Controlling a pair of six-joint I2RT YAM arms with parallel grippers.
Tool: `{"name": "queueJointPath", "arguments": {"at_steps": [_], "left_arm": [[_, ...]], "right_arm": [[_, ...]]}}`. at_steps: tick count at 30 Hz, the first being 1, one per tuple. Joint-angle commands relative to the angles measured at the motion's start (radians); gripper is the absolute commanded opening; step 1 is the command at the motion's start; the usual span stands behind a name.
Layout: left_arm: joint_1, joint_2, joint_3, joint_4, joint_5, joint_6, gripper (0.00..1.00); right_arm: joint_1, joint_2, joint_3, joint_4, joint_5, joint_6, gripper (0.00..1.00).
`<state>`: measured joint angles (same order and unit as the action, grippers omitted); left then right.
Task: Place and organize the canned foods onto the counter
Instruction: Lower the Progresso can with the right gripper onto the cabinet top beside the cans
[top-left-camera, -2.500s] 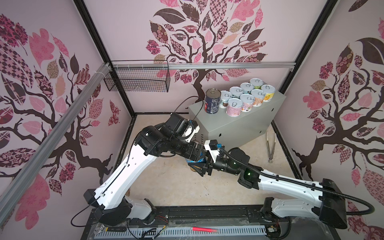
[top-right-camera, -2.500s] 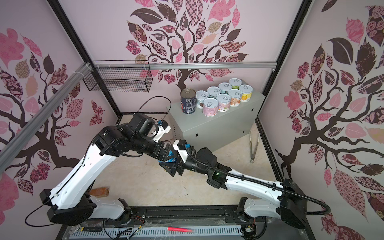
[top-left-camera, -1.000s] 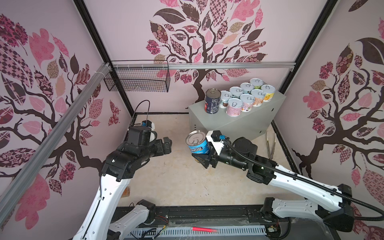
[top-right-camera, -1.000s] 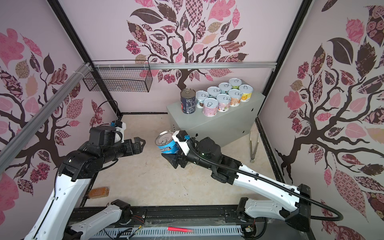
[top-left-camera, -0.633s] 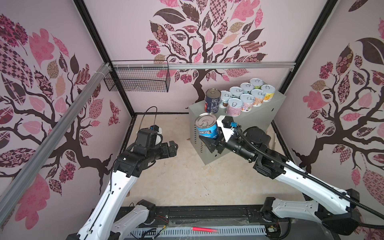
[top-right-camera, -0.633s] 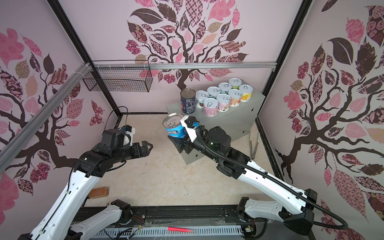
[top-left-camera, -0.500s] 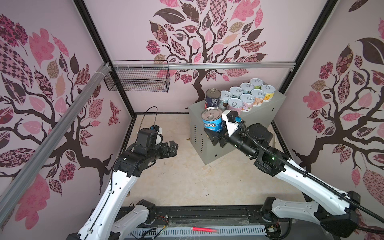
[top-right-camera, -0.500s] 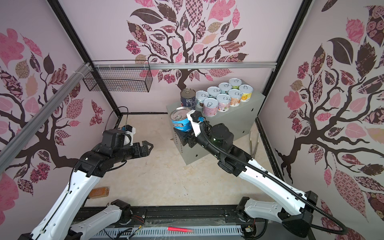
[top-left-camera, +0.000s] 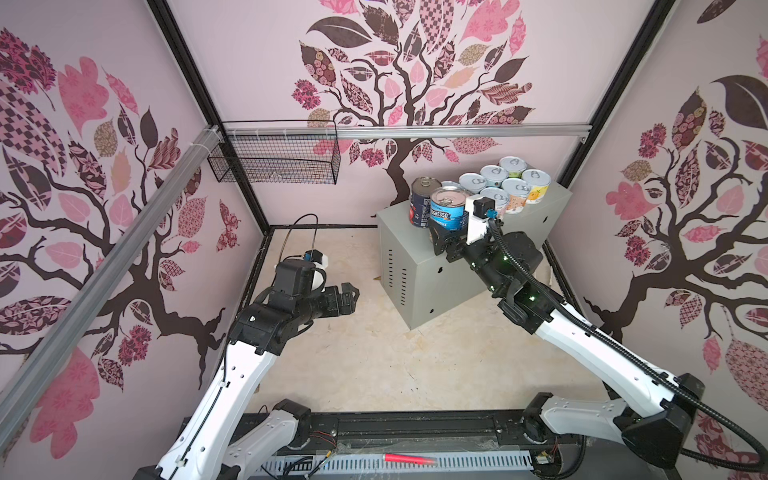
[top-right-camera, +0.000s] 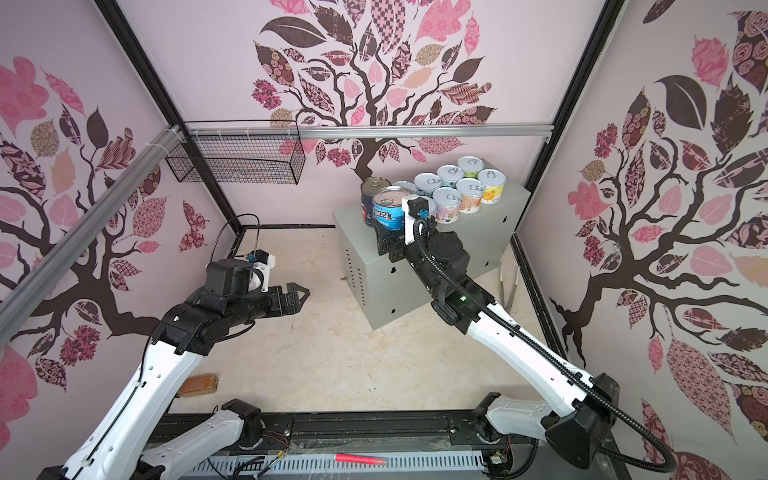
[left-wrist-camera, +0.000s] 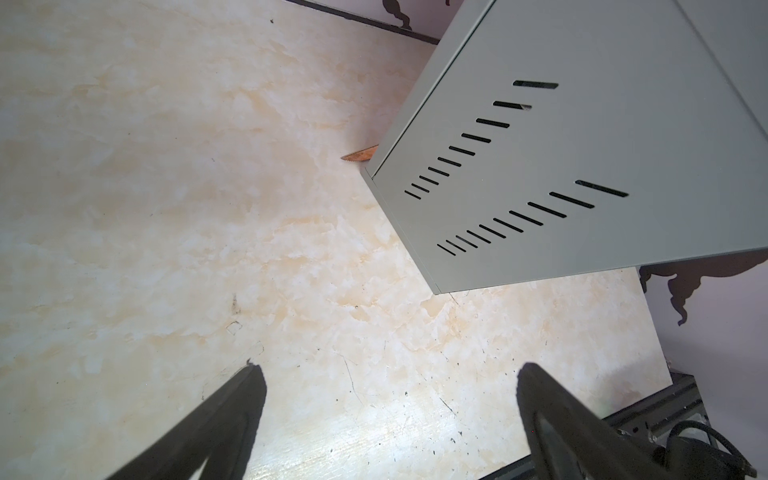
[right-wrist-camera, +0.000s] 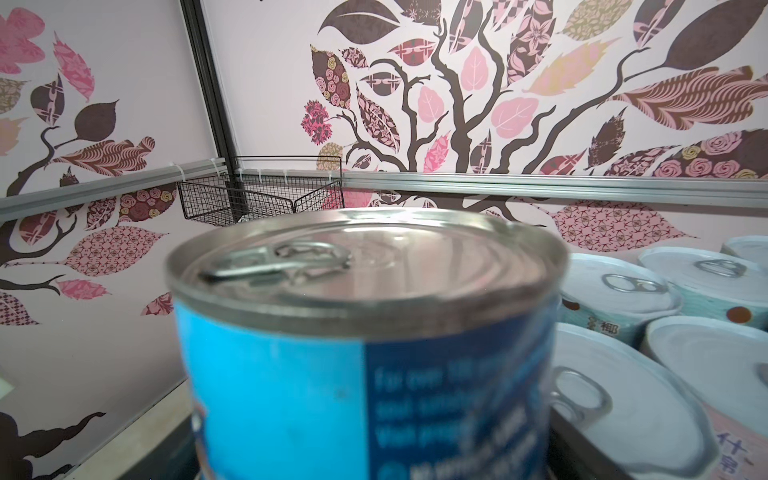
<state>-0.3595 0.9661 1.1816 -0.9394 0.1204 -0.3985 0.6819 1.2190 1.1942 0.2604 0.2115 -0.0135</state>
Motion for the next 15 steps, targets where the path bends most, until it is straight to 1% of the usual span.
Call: {"name": "queueJointPath", "arguments": {"at_steps": [1,10,15], "left_arm": [[0.004,-0.021,-0.039,0.030,0.032,0.007,0.98],[0.004,-0.047,-0.085,0.054,0.040,-0.002,0.98],[0.004,-0.043,-0.096,0.061,0.044,-0.008,0.98]], "right_arm": [[-0.008,0.005,0.024,0.239,-0.012,0.020,0.45],[-0.016,0.042,-0.031,0.324,-0.007,0.013,0.47],[-0.017,0.048,-0.066,0.367,-0.002,0.009,0.50]]}}
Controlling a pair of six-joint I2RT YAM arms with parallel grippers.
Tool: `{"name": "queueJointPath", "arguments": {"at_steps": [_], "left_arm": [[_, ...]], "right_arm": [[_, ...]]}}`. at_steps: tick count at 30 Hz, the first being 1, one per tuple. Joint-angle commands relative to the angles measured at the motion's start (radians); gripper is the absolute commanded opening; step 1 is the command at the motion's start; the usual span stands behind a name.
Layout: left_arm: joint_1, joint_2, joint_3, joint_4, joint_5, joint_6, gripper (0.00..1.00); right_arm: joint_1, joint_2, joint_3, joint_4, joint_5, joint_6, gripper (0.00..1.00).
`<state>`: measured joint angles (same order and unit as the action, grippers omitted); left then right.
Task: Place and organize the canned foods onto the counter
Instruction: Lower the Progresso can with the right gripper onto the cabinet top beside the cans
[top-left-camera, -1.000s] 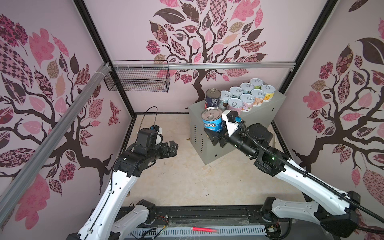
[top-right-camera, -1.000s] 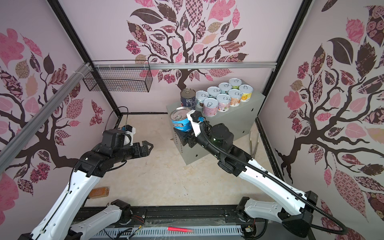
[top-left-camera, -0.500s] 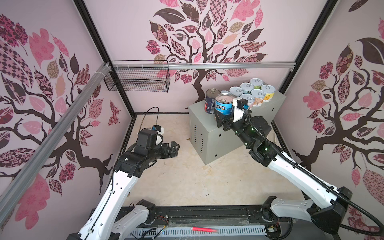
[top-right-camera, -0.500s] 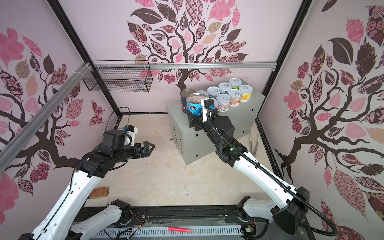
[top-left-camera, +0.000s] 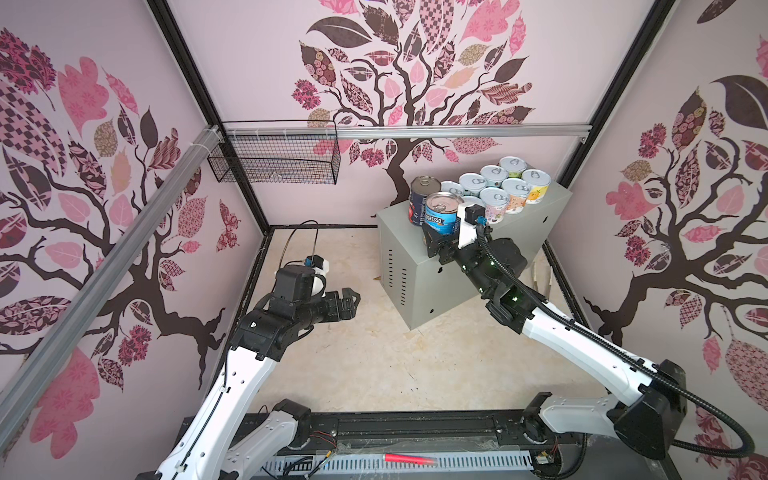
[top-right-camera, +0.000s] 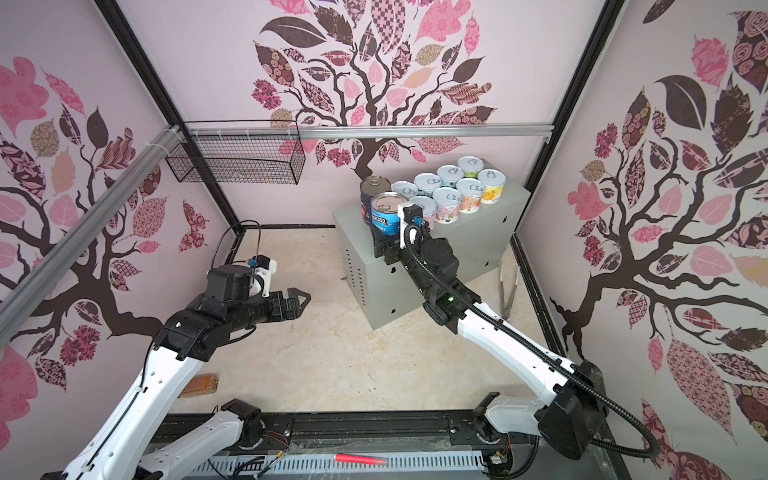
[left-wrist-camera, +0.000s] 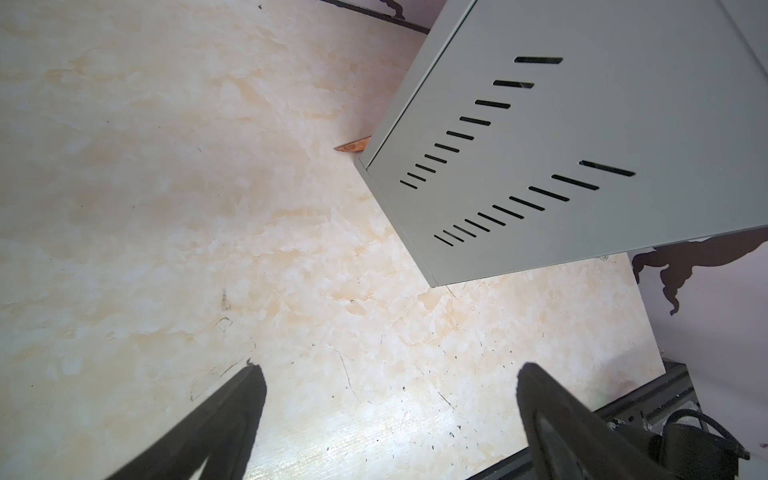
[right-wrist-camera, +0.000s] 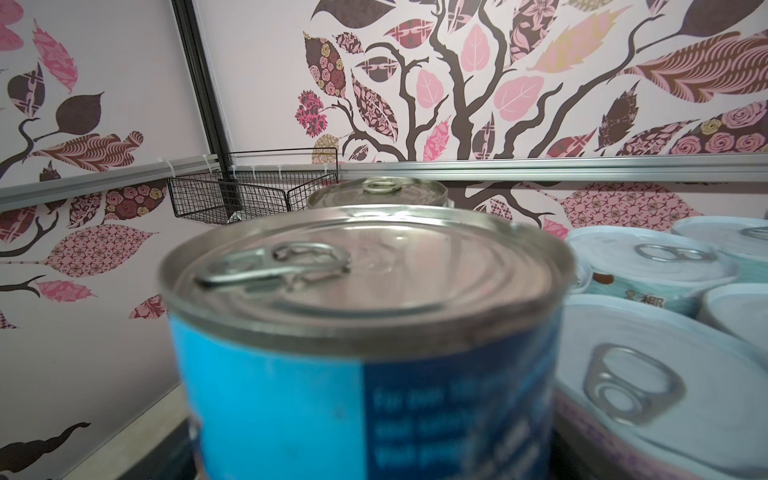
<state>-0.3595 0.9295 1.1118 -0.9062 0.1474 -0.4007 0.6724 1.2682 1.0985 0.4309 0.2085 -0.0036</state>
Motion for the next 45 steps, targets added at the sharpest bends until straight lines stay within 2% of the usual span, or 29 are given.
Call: {"name": "queueJointPath", "arguments": {"at_steps": [1,11,30,45], "left_arm": [[0.004,-0.005,-0.028,0.029,0.019,-0.006,0.98],[0.004,-0.001,-0.024,0.029,0.023,-0.008,0.98],[0.004,0.004,0.013,0.011,0.025,-0.012,0.98],[0.004,-0.003,0.055,-0.012,0.022,-0.018,0.98]], "right_arm": [[-0.008,0.000,0.027,0.201,0.000,-0.001,0.51],[-0.009,0.028,0.012,0.232,-0.016,-0.007,0.61],[-0.009,0.019,0.030,0.189,-0.023,-0.019,0.98],[-0.008,-0.008,0.084,0.148,-0.055,-0.033,1.00]]}}
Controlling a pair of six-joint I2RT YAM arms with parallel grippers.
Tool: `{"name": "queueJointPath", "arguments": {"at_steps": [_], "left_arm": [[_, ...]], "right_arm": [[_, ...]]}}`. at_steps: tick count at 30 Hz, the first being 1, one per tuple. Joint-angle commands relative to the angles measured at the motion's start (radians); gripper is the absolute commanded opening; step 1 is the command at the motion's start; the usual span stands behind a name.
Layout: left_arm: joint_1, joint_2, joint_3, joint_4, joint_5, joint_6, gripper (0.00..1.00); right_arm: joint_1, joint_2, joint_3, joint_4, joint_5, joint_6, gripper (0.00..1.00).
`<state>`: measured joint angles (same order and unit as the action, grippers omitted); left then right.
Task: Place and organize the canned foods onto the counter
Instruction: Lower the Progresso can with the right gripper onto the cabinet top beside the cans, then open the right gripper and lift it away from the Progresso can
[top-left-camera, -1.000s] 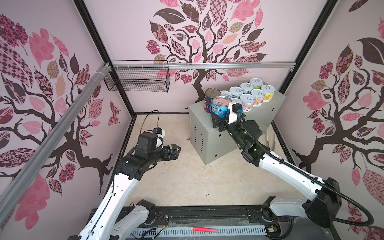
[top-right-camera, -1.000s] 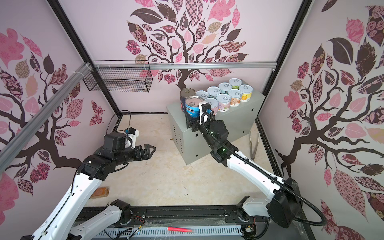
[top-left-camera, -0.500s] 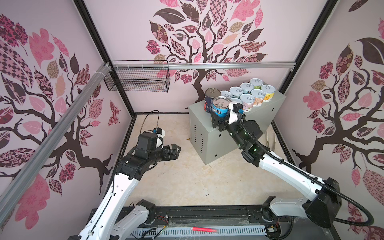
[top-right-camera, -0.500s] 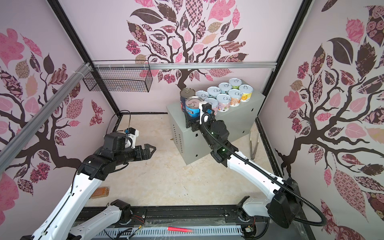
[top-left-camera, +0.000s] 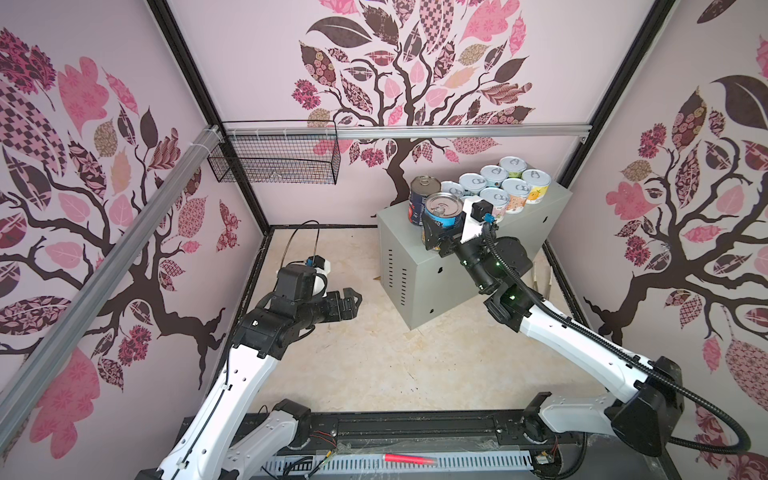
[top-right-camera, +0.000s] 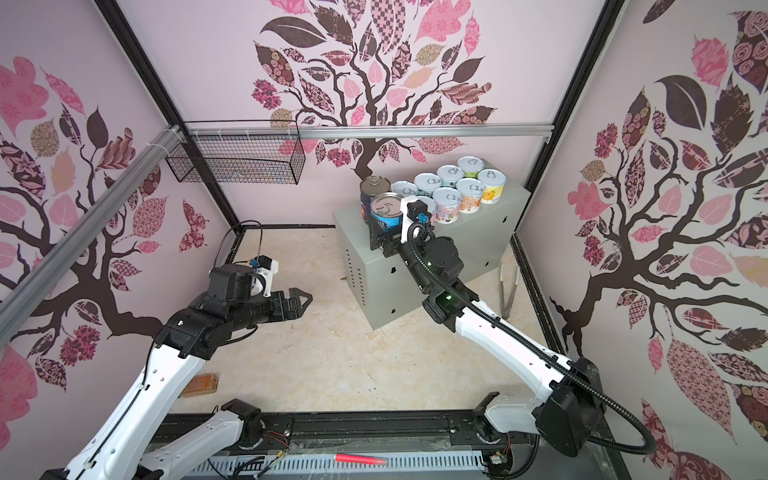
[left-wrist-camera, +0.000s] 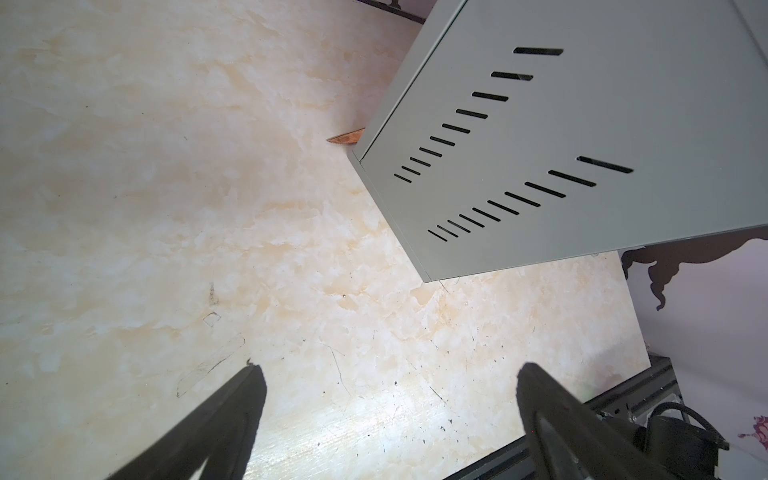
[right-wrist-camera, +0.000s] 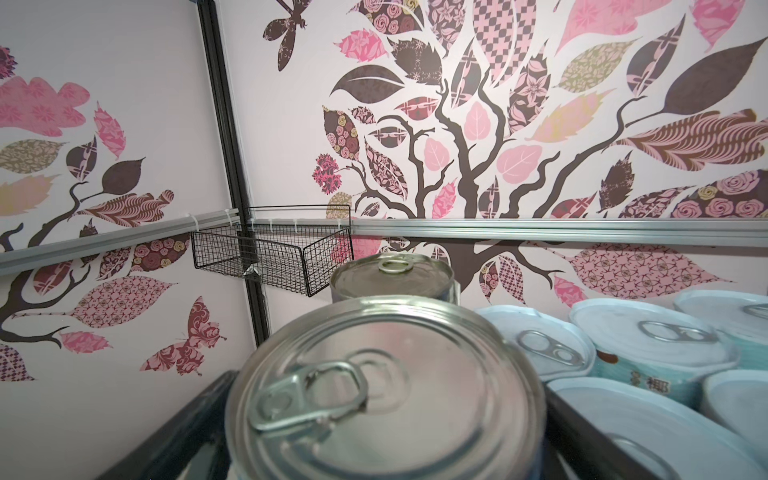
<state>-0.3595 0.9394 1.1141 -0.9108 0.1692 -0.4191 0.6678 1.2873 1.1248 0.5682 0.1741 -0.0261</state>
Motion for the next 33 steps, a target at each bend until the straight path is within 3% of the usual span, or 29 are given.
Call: {"name": "queueJointPath", "arguments": {"at_steps": [1,12,24,28,33], "left_arm": [[0.004,-0.014,0.057,-0.009,-0.001,0.000,0.98],[0.004,-0.027,0.099,-0.035,-0.008,-0.009,0.98],[0.004,-0.013,0.201,-0.072,0.010,0.034,0.98],[0.003,-0.008,0.243,-0.020,0.126,0.088,0.92],[-0.010,0.065,0.327,0.032,0.200,0.076,0.71]], "right_arm": [[-0.004,-0.029,0.062,0.006,-0.021,-0.014,1.00],[-0.005,-0.072,0.129,-0.067,-0.028,-0.040,1.00],[-0.004,-0.199,0.296,-0.345,-0.014,-0.109,1.00],[-0.004,-0.235,0.355,-0.505,0.003,-0.106,0.87],[-0.004,-0.305,0.353,-0.662,0.069,-0.022,0.68]]}}
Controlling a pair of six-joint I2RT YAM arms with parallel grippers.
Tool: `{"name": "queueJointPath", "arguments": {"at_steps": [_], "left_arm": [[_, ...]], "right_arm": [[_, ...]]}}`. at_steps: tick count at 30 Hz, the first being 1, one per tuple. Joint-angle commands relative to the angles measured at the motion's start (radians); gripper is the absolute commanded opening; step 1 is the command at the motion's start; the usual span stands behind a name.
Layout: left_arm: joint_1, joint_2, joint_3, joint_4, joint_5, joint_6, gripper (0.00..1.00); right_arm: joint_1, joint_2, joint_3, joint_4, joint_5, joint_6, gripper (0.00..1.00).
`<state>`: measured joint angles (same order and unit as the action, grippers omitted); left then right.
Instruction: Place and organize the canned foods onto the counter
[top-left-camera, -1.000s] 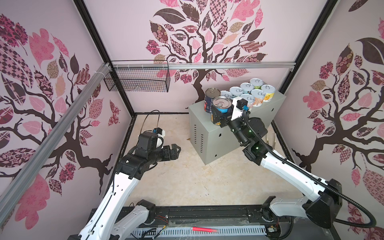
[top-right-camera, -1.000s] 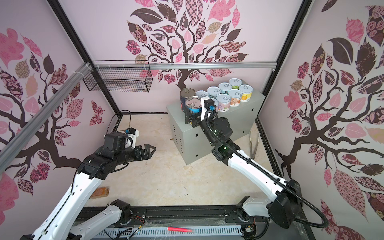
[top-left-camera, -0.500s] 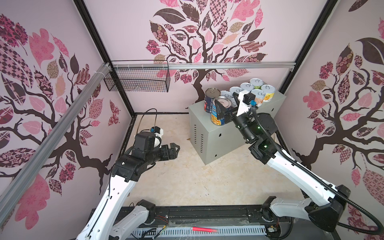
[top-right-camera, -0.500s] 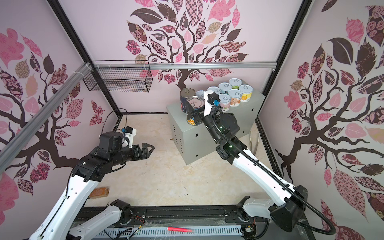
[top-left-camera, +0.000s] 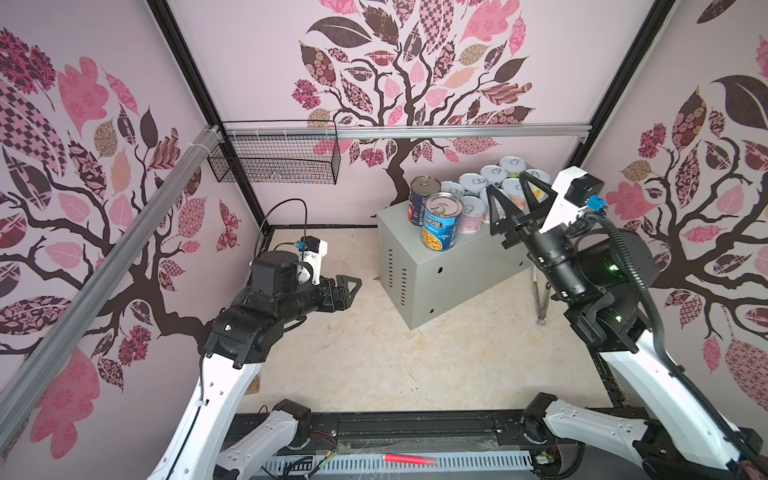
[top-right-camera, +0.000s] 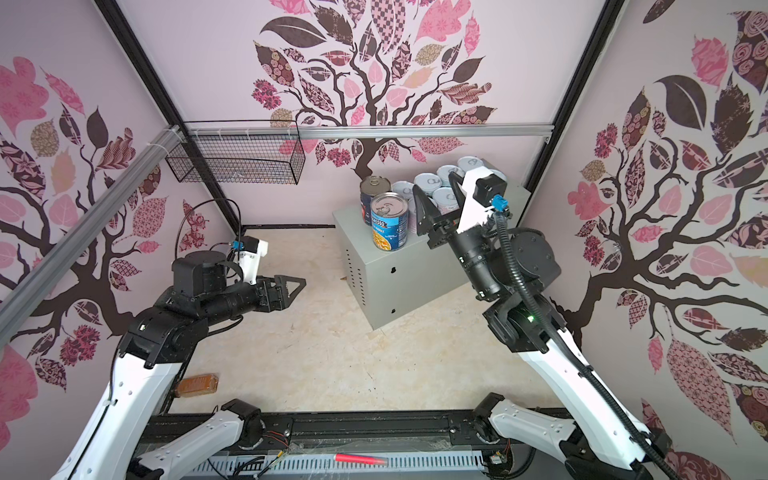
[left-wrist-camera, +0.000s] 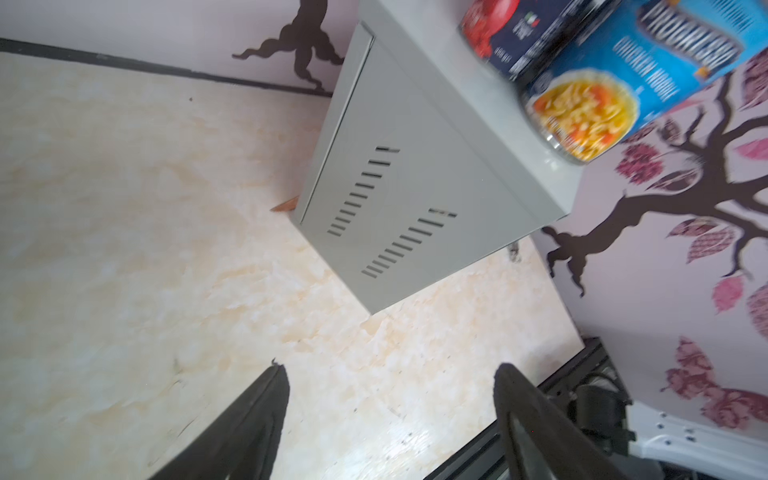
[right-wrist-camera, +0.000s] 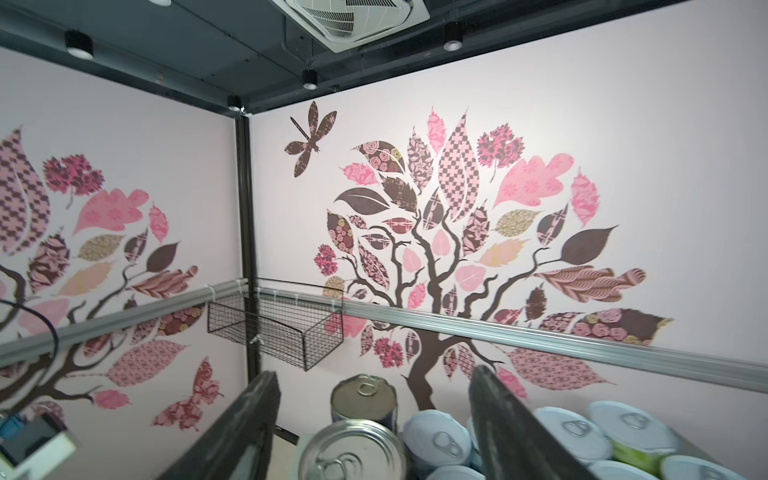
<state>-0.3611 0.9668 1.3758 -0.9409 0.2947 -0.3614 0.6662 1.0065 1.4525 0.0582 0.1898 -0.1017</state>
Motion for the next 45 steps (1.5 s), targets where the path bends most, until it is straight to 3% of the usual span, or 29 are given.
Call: {"name": "queueJointPath", "arguments": {"at_steps": [1,5,10,18,31,37,45], "left_arm": [[-0.022,0.059,0.082,0.069,0.081,0.016,0.66],[-0.149,0.165,0.198,0.055,-0.015,0.047,0.53],[-0.169,0.273,0.279,0.108,0.036,0.003,0.44],[-0.214,0.396,0.389,0.160,0.040,-0.036,0.41],[-0.264,0.545,0.468,0.209,0.030,-0.062,0.40],[-0.266,0.588,0.491,0.221,0.032,-0.067,0.40],[-0.265,0.615,0.499,0.247,0.032,-0.070,0.40]], "right_arm": [[-0.003,-0.034,0.020,-0.180,0.054,0.076,0.66],[-0.002,-0.070,-0.005,-0.292,0.012,0.160,0.55],[-0.002,-0.076,-0.027,-0.376,-0.077,0.221,0.49],[-0.004,-0.024,-0.060,-0.441,-0.182,0.286,0.43],[-0.010,0.046,-0.119,-0.404,-0.237,0.300,0.42],[-0.088,0.092,-0.122,-0.376,-0.315,0.352,0.39],[-0.116,0.137,-0.104,-0.354,-0.371,0.386,0.37]]}}
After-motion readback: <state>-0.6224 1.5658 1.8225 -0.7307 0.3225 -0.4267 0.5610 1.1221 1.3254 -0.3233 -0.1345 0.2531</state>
